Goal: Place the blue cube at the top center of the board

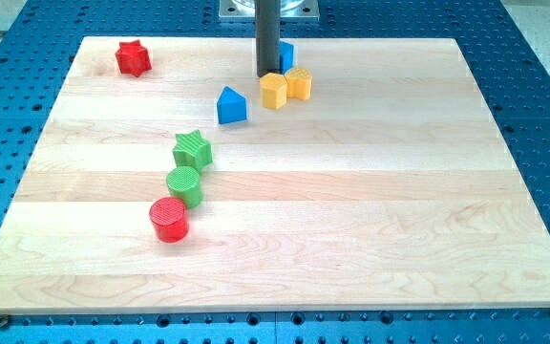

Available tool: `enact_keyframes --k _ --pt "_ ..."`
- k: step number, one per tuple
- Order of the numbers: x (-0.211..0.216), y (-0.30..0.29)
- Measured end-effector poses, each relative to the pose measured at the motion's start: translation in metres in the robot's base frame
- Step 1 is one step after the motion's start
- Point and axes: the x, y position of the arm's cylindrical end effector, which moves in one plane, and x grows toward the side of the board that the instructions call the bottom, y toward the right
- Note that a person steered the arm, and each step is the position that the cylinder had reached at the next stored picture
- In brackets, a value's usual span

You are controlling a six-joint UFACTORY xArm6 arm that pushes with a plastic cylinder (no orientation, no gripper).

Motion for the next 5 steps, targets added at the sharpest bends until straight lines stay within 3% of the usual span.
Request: enact_keyframes --k 1,2,4,5 --pt "0.007 0.073" --pt "-0.001 0.087" --pt "-0.007 0.029" --pt "-0.034 0.026"
